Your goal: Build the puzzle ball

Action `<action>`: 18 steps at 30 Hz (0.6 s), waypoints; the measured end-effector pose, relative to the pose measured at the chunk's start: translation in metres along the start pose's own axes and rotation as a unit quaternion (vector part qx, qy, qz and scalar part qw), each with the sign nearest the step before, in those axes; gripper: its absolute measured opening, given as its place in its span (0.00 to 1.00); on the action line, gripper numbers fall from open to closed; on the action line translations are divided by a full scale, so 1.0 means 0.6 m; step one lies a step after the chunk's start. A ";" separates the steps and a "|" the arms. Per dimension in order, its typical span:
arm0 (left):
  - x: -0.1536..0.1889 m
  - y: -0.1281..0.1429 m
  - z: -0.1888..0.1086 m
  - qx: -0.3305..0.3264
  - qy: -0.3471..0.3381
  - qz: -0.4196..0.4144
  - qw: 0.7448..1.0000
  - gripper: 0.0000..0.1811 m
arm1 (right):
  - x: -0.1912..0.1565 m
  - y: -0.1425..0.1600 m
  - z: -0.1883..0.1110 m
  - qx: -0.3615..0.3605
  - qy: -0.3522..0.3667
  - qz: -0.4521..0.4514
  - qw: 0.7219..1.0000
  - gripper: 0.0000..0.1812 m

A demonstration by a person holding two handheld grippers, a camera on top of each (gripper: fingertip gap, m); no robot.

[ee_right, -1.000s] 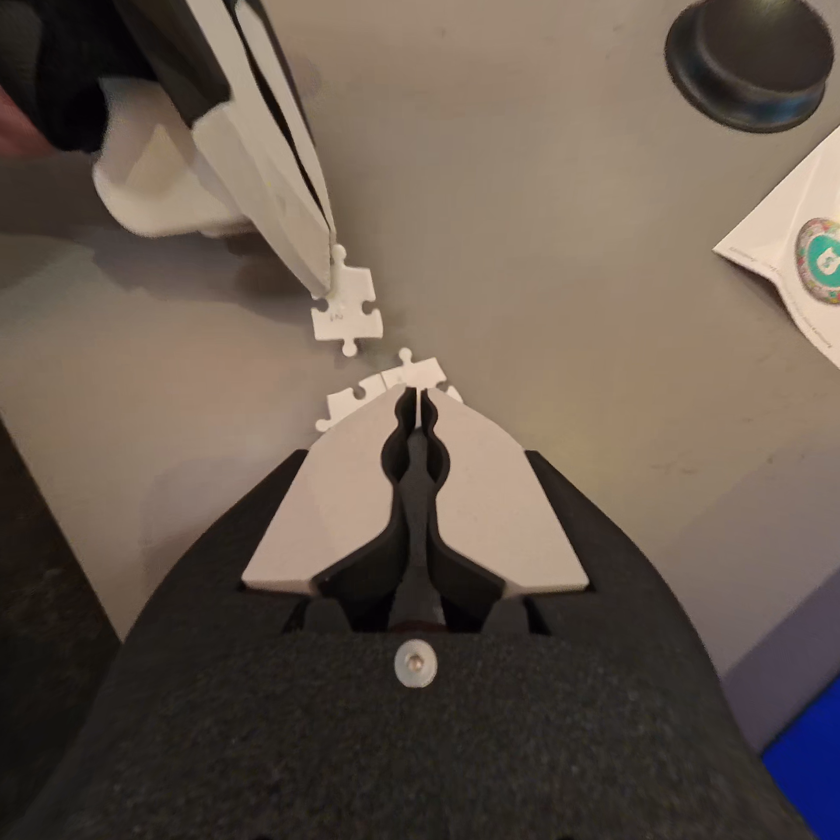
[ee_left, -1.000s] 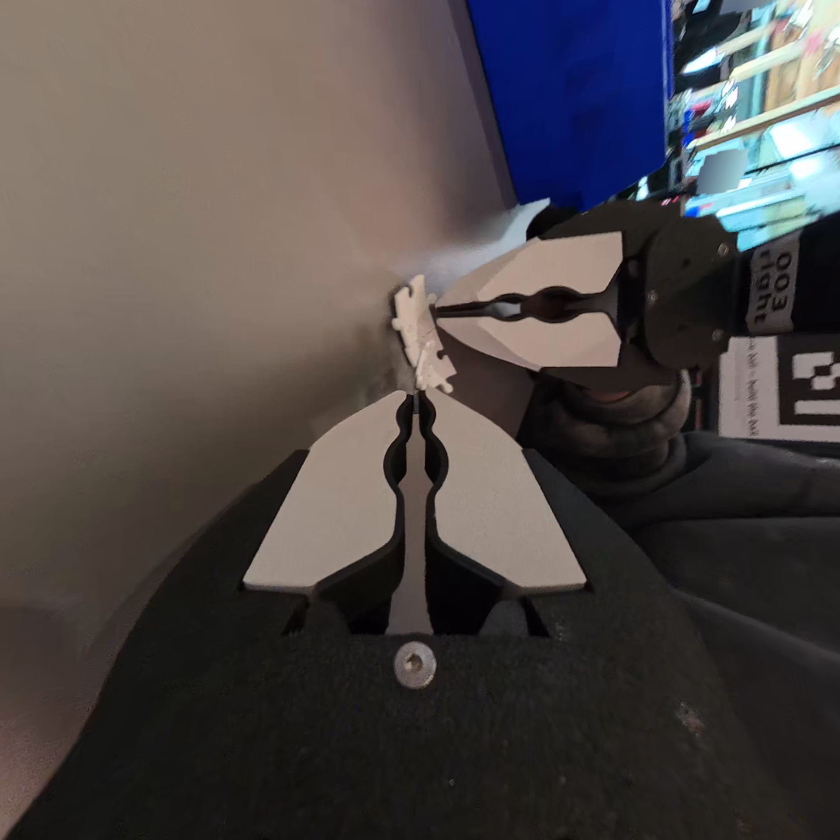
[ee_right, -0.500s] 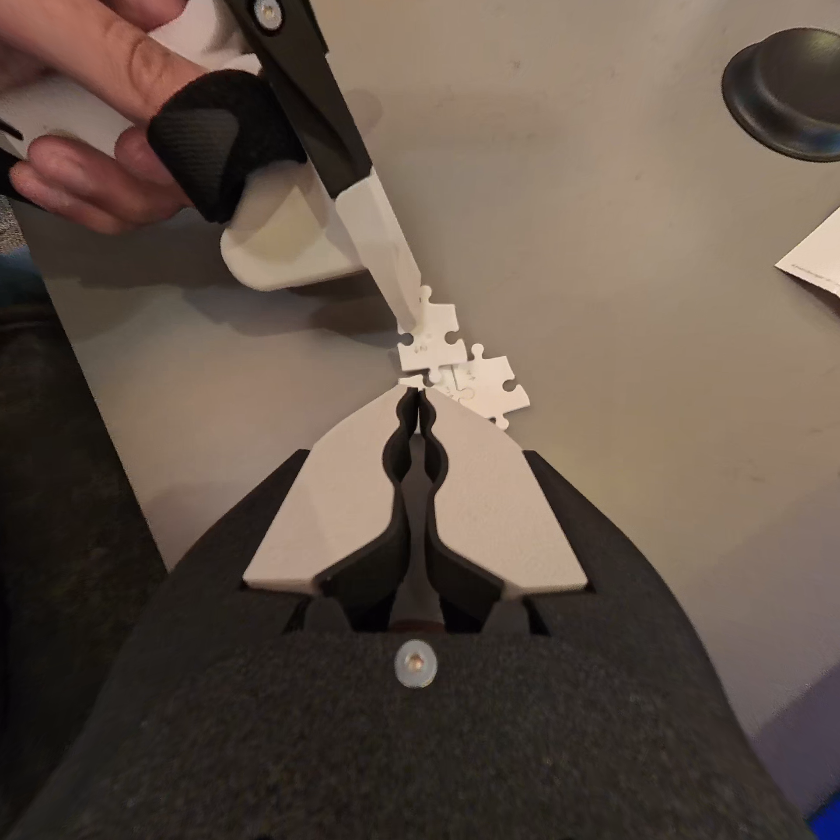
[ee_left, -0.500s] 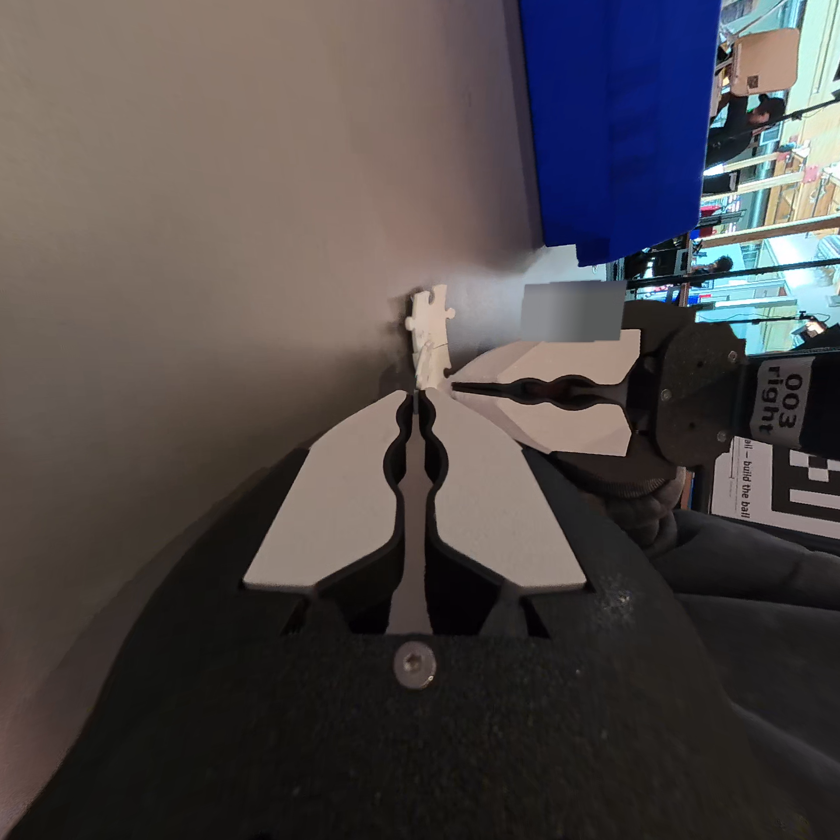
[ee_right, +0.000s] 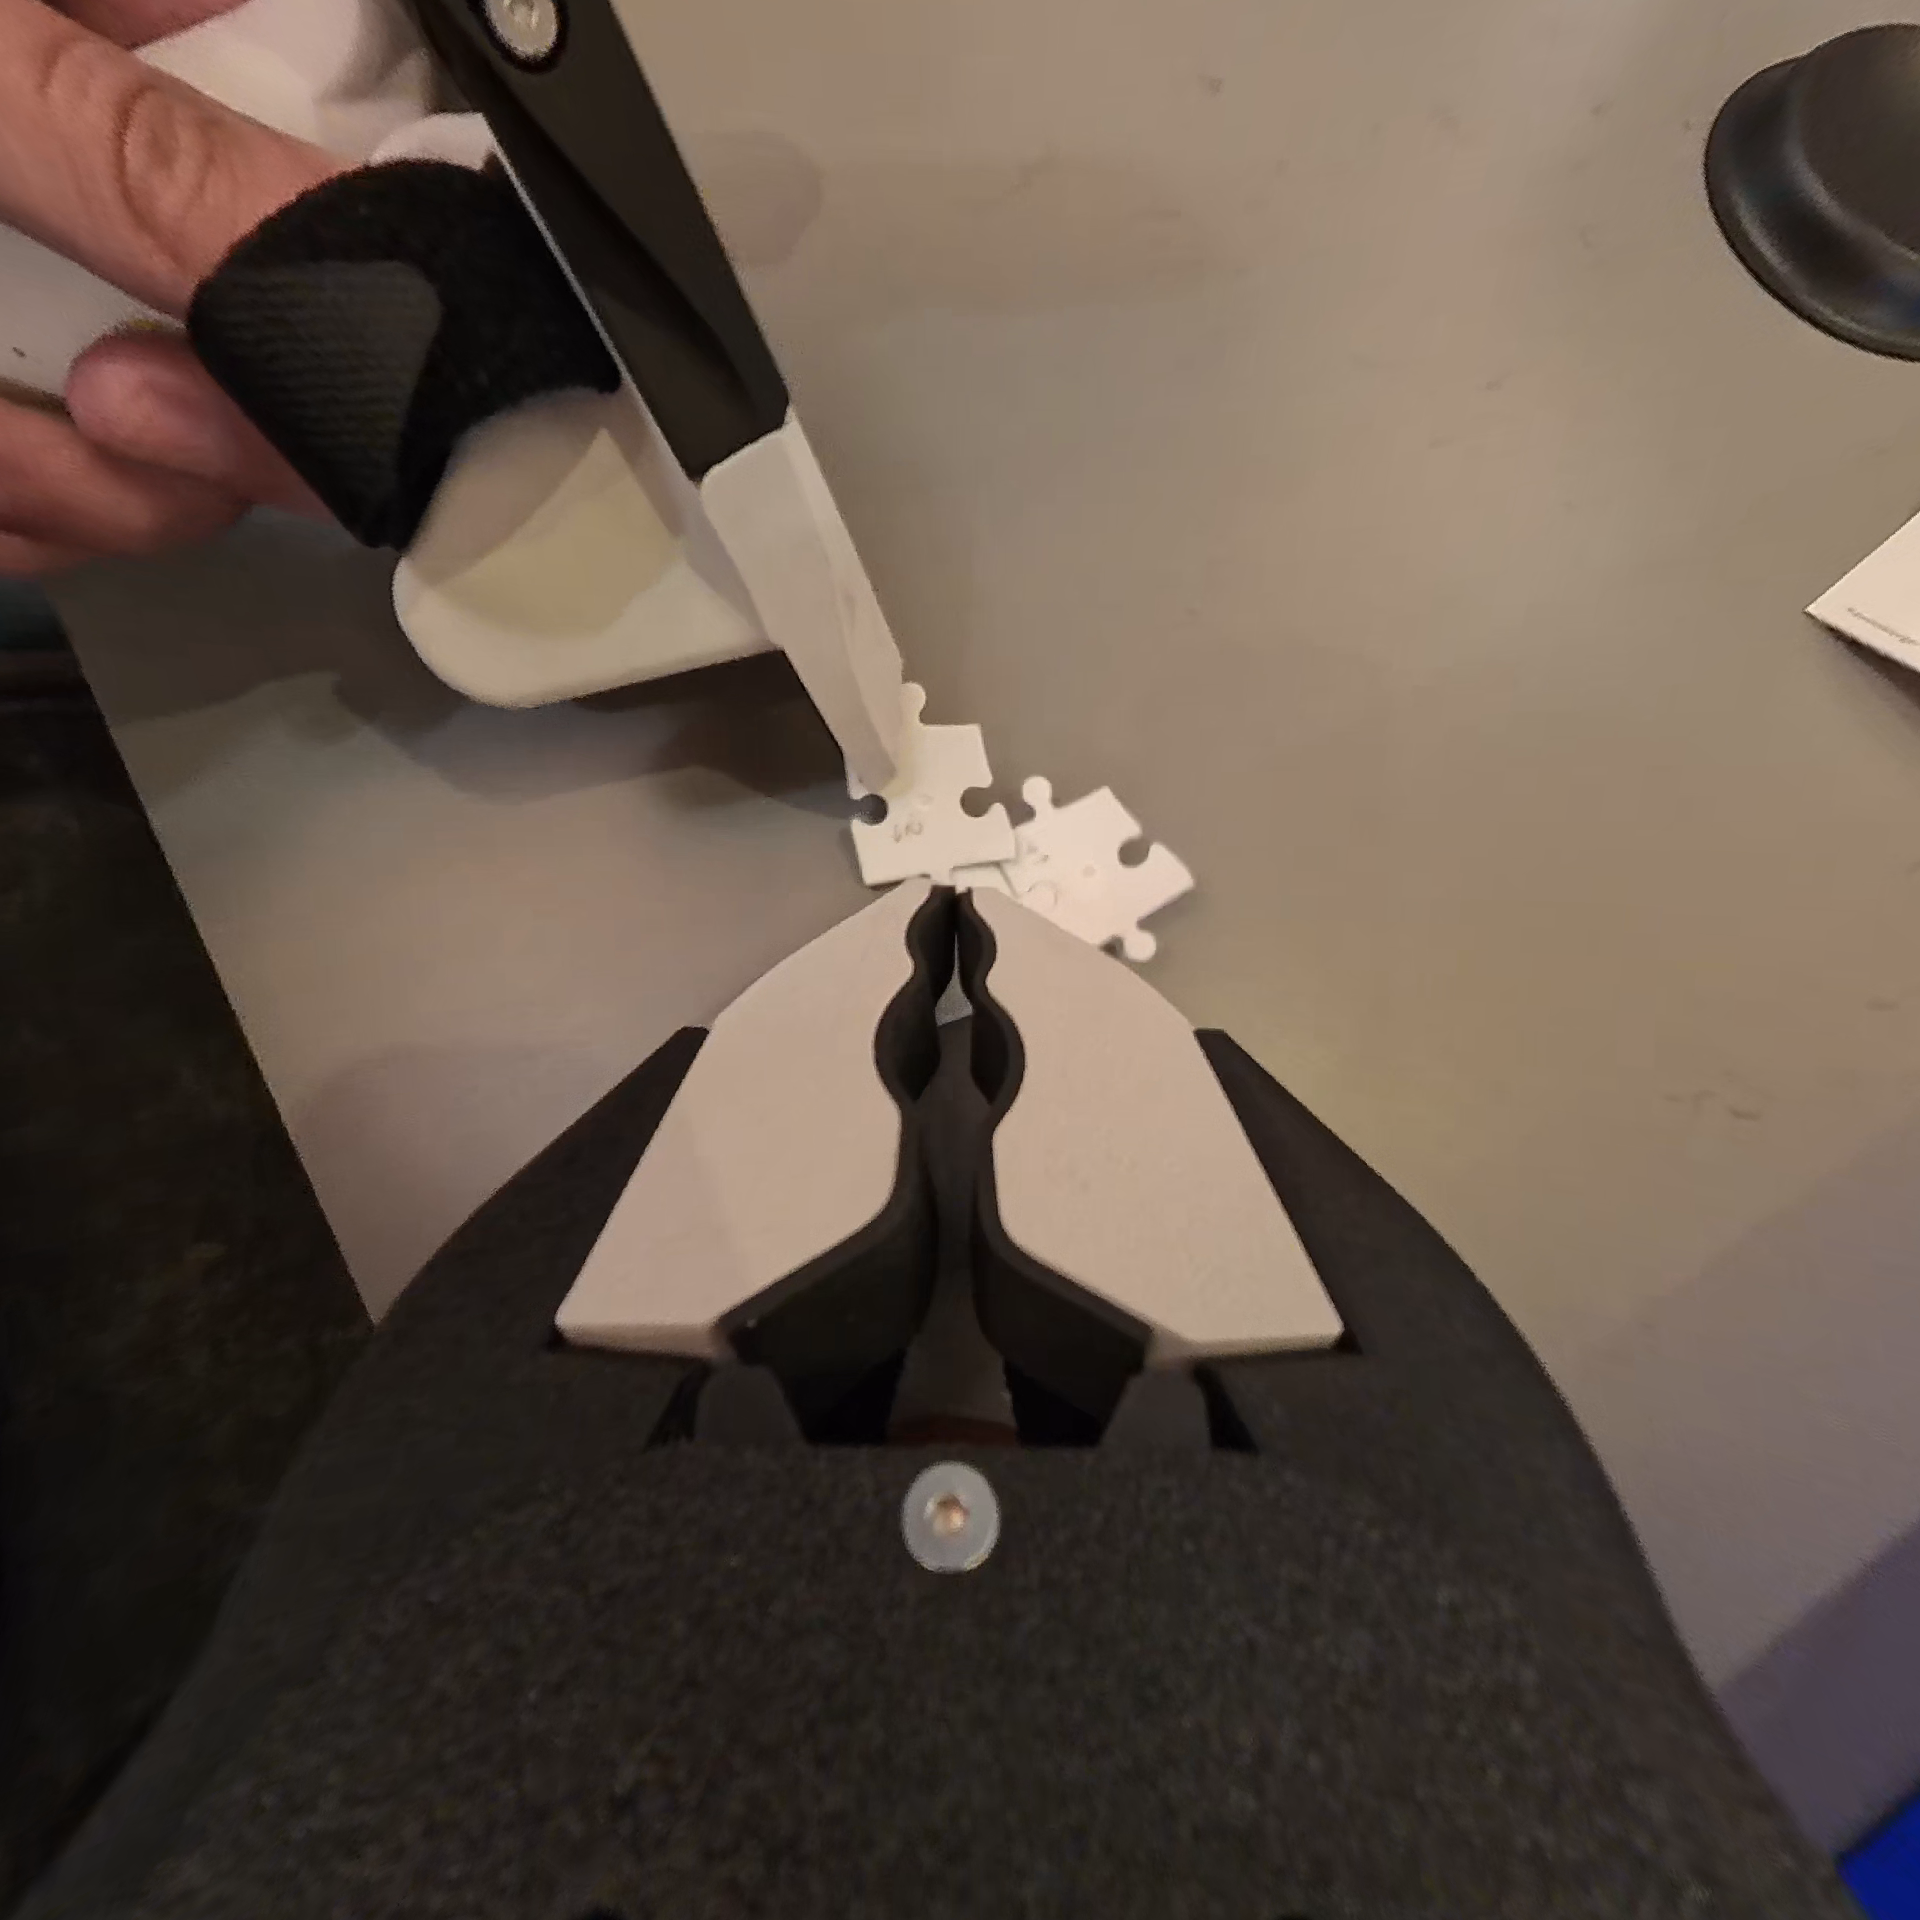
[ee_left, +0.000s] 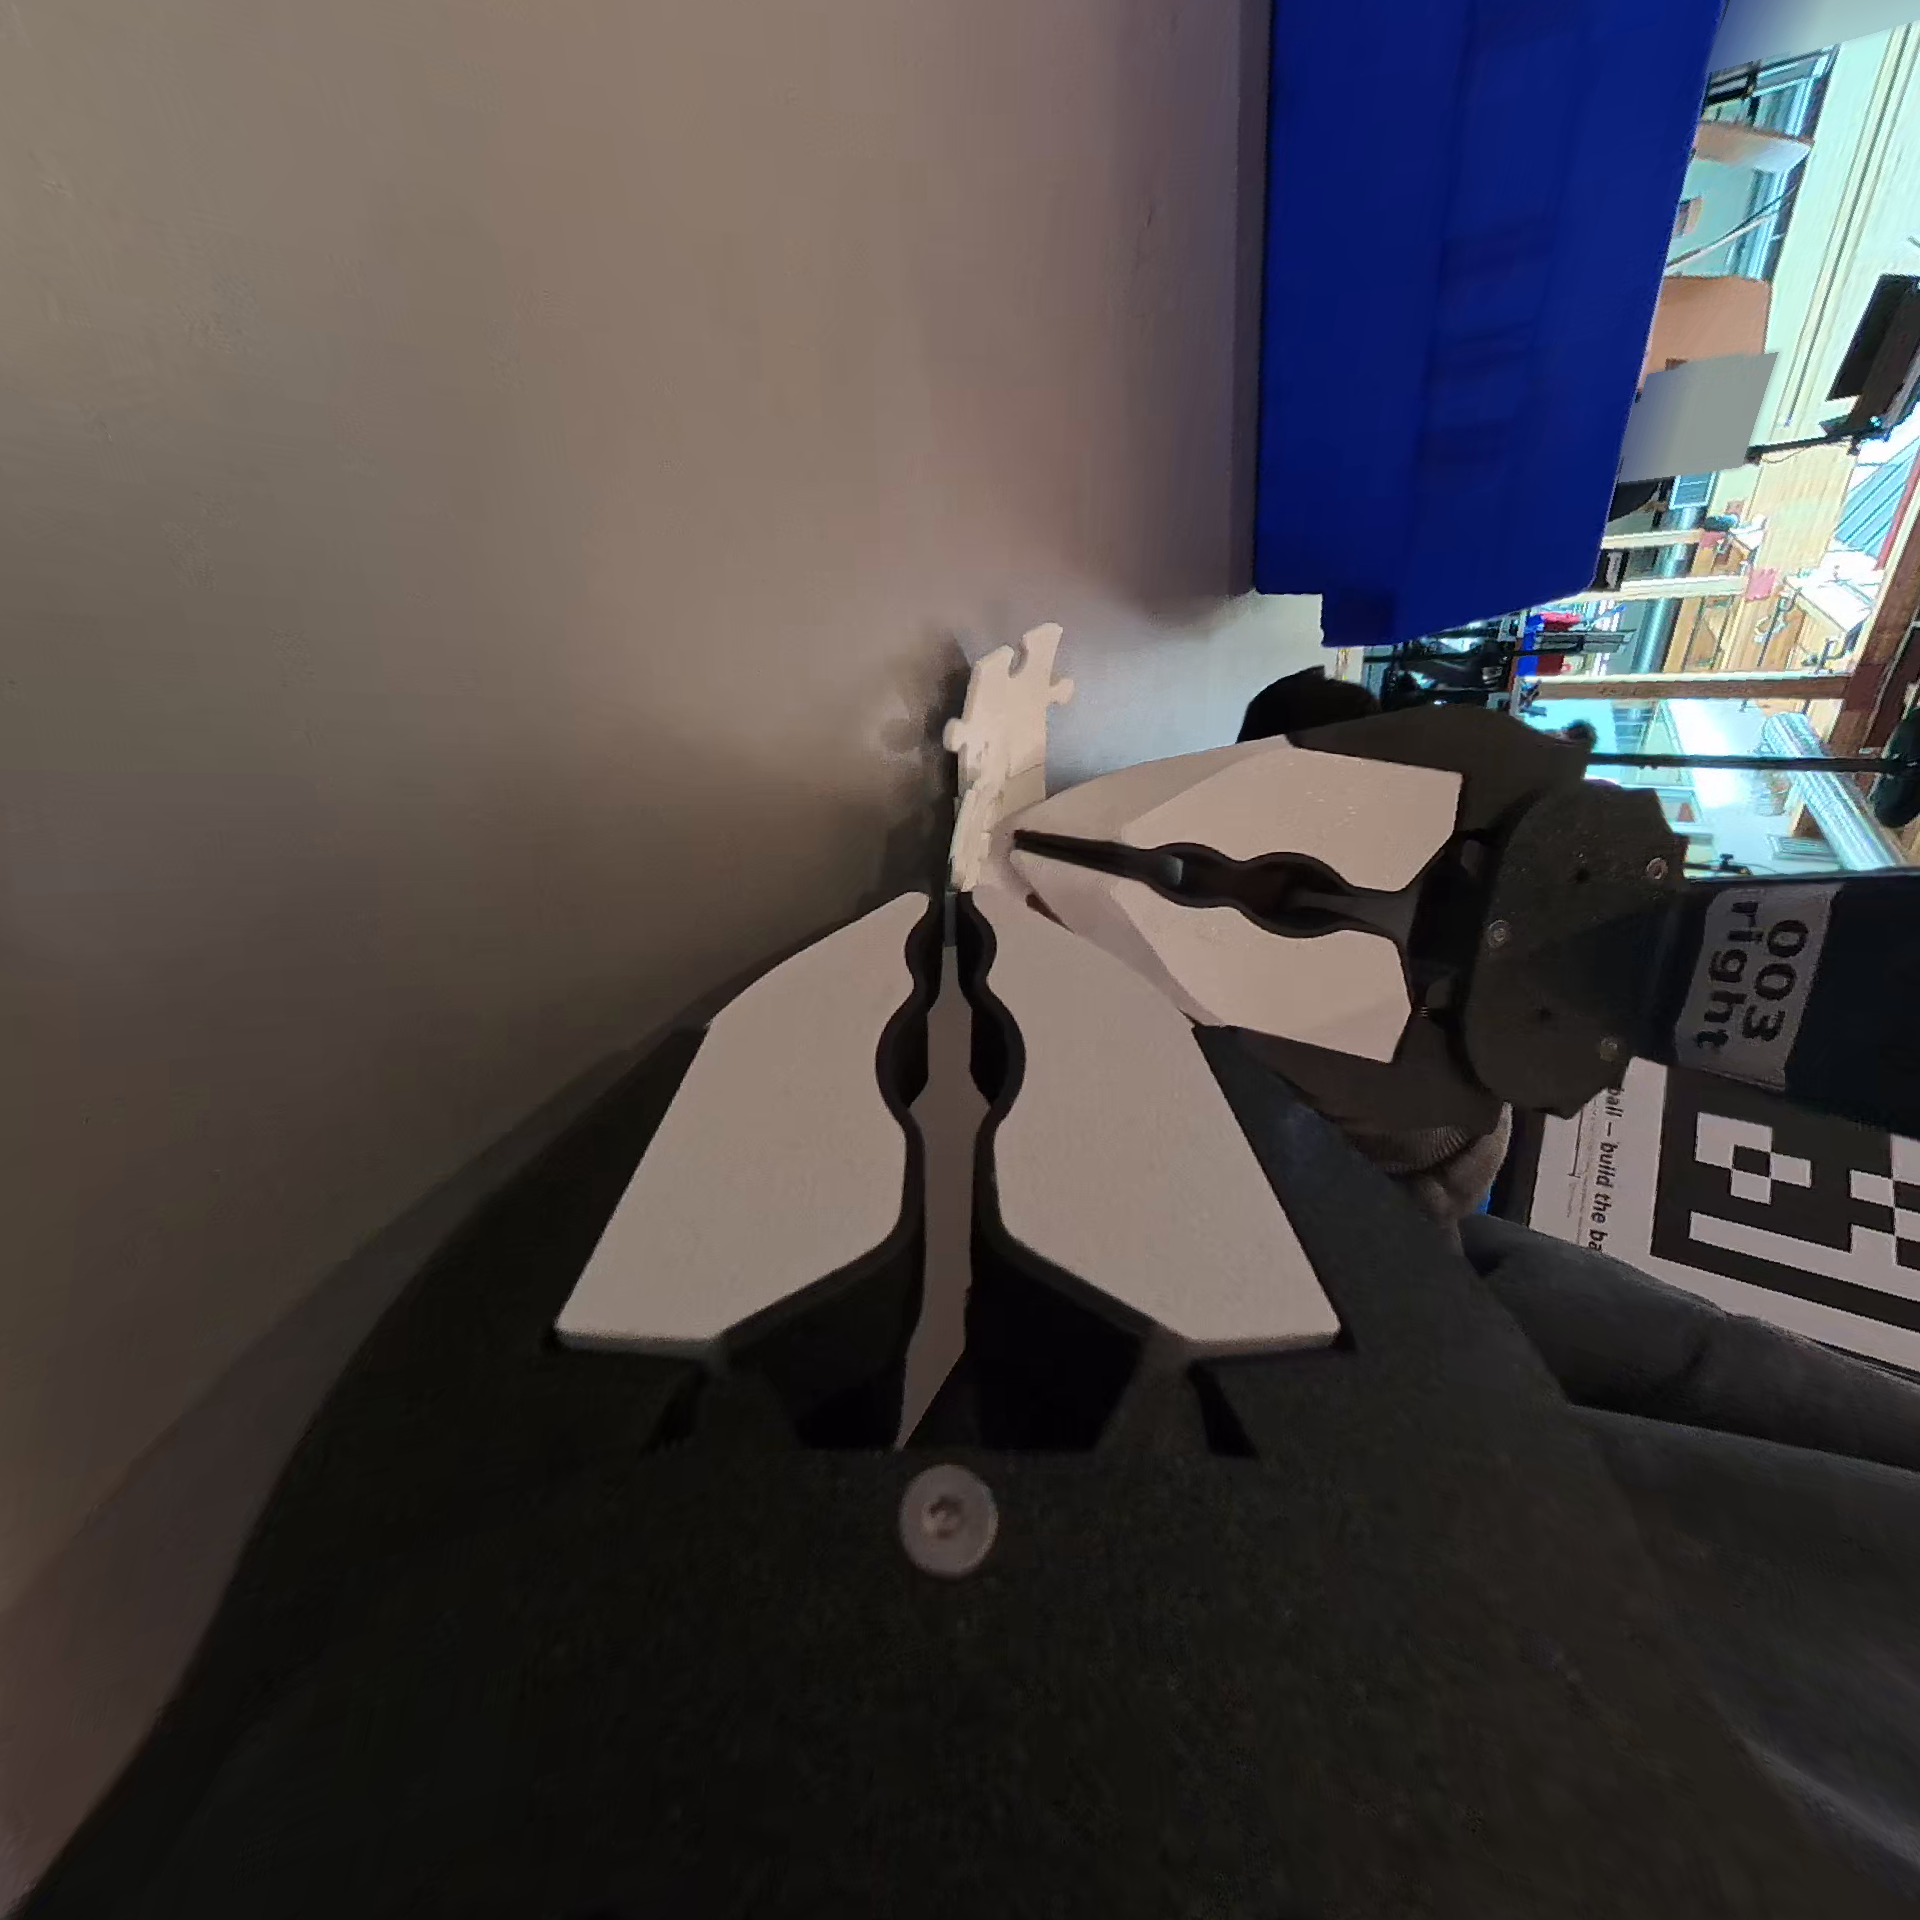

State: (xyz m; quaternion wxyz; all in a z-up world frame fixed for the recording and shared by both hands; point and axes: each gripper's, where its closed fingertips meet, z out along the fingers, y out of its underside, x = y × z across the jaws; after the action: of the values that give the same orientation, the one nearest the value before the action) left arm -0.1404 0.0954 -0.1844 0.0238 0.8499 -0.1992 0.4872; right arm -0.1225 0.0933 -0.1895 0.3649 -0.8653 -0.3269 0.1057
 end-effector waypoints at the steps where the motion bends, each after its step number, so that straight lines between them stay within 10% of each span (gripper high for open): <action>1: 0.000 0.001 0.000 0.001 0.000 -0.001 1.000 0.01 | 0.001 -0.003 0.000 0.003 -0.002 0.002 1.000 0.00; 18: 0.008 0.011 -0.008 -0.003 0.029 -0.011 1.000 0.03 | -0.005 -0.001 0.011 -0.027 -0.023 -0.003 0.999 0.00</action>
State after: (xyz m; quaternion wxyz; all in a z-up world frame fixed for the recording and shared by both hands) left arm -0.1446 0.0891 -0.1787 0.0377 0.8373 -0.1907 0.5111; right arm -0.1278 0.0951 -0.1939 0.3339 -0.8711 -0.3411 0.1156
